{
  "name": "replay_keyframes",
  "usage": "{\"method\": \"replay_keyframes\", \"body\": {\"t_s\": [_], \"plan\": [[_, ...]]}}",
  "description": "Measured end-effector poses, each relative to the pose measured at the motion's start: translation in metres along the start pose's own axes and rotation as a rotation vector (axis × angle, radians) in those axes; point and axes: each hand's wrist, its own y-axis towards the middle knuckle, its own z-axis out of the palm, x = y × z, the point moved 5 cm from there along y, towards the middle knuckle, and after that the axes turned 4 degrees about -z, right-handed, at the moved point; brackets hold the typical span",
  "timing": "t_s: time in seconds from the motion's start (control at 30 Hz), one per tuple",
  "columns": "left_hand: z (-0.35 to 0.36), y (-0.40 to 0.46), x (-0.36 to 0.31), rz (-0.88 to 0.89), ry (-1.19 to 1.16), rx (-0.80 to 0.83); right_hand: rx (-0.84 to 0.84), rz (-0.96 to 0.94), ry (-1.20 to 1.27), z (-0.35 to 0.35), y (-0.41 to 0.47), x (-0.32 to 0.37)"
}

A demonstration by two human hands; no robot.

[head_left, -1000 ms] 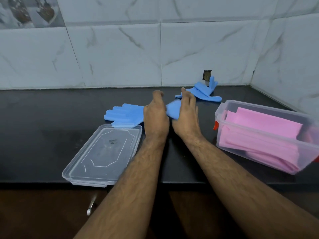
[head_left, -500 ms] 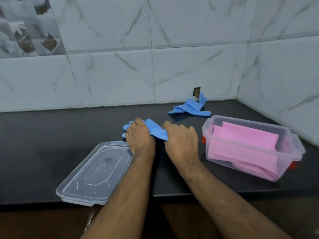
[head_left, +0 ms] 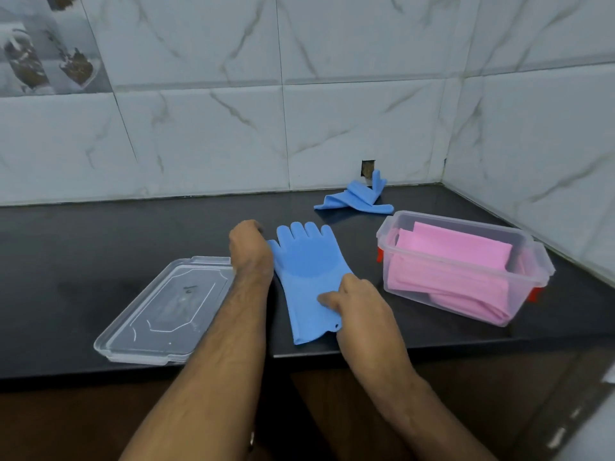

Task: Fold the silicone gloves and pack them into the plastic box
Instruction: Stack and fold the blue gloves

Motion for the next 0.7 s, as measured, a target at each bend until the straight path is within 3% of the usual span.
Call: {"method": "replay_keyframes", "body": {"t_s": [0.1, 0.17, 0.33, 0.5, 0.57, 0.7], "plan": [[0.003, -0.007, -0.006, 0.036, 0.018, 0.029, 0.015, 0.101, 0.088, -0.004, -0.011, -0.005], [0.008, -0.014, -0.009, 0.124, 0.122, 0.027, 0.052, 0.014, 0.009, -0.004, -0.021, 0.005], [0.017, -0.015, -0.013, 0.261, 0.250, 0.035, -0.081, -0.175, -0.078, -0.017, -0.044, 0.024], [0.021, -0.010, -0.016, 0.279, 0.267, 0.081, 0.086, -0.233, -0.188, -0.013, -0.046, 0.032], [0.021, -0.010, -0.020, 0.332, 0.280, 0.093, 0.100, -0.250, -0.145, -0.020, -0.043, 0.037], [0.018, -0.010, -0.033, 0.474, 0.284, 0.014, -0.127, -0.087, 0.206, -0.035, -0.013, 0.035]]}}
